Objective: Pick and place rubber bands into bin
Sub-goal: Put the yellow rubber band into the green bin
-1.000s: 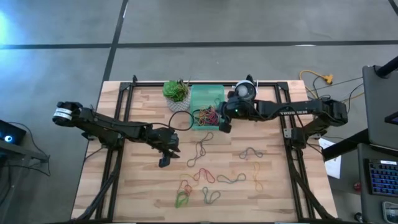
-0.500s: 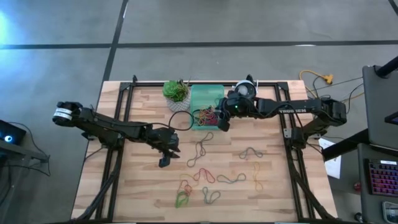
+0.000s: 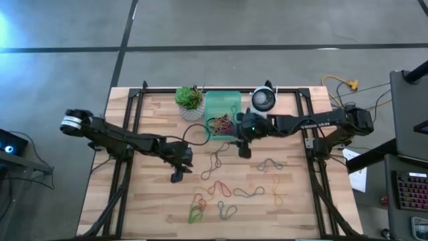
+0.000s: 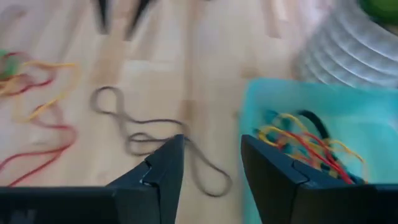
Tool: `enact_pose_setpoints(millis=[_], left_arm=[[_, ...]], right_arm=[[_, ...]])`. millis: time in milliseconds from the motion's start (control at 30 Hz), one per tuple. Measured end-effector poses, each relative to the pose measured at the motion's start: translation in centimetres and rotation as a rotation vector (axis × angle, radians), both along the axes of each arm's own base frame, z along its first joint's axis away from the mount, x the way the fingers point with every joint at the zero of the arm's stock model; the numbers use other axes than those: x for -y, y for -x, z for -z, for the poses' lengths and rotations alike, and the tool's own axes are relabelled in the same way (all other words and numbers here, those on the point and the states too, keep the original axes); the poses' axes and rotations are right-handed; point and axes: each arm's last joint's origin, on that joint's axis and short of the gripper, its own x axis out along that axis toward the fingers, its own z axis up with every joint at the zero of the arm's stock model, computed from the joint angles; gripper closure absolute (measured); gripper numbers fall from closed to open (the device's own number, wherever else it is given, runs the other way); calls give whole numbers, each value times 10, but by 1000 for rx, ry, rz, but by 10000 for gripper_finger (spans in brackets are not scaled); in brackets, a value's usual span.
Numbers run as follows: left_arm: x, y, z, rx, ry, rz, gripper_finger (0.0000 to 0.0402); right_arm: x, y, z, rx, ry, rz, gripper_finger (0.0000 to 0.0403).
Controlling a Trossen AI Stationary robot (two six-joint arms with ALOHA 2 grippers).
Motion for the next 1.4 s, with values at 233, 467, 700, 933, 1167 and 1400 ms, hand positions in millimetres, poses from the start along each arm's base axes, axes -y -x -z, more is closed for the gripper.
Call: enact_pose_setpoints(millis=[233,467,700,933,1167,1400], left_arm=[[4,-14,6,-24,-4,8,285],[30,-35,4,125,-52,163,285],[54,-49,8,138,-98,260,285],[69,-60,19,127,-126,268,285],[75,-68,35,96,-134,279,285],[75,-72,39,95,-179,236,285]], right_arm=[[-43,-1,-1,6,-2,-128,265],[-76,4,0,5,18,-150,277],[-98,11,2,-10,76,-148,291],[-99,17,1,-33,122,-86,307],[-99,20,-2,-34,106,-68,322],[-100,20,-2,-35,103,-68,332]])
